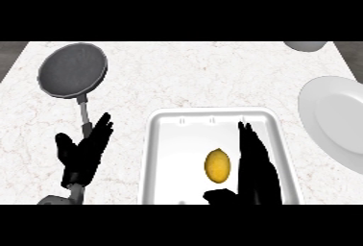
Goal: Pick the lemon from the tray and place it in the plate
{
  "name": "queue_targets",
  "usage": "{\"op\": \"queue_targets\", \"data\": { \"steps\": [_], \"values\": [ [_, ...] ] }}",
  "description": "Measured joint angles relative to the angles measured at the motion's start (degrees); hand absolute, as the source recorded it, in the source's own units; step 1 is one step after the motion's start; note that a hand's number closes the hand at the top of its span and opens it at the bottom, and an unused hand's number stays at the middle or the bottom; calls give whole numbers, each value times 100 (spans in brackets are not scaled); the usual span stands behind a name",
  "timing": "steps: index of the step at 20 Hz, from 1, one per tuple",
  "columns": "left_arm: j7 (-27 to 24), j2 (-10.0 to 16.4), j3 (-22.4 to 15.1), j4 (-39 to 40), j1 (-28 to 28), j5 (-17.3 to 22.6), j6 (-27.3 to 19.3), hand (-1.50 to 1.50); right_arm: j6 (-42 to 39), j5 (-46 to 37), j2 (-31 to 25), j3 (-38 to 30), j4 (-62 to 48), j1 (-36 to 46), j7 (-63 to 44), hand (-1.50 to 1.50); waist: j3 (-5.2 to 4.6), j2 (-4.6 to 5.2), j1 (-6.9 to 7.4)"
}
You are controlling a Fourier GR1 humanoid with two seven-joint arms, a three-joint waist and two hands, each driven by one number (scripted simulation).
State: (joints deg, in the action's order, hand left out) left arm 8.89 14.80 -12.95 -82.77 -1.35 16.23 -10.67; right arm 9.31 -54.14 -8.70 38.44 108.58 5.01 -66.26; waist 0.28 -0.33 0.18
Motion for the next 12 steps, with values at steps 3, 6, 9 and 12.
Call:
{"op": "queue_targets", "data": {
  "steps": [3,6,9,12],
  "values": [
    [36,-24,16,-8,-1,-31,2,0,-157,-180,188,-122,-219,39,7,-150,0,2,-6],
    [70,7,81,-80,49,-29,40,0,-301,-340,372,-219,-360,6,29,-150,-6,6,-9],
    [42,-6,109,-73,73,-62,89,0,-364,-441,589,-297,-685,26,115,-150,-3,7,-5],
    [-48,-84,121,-26,89,-128,102,0,-463,-354,669,-552,-842,37,259,-150,1,5,-11]
  ]
}}
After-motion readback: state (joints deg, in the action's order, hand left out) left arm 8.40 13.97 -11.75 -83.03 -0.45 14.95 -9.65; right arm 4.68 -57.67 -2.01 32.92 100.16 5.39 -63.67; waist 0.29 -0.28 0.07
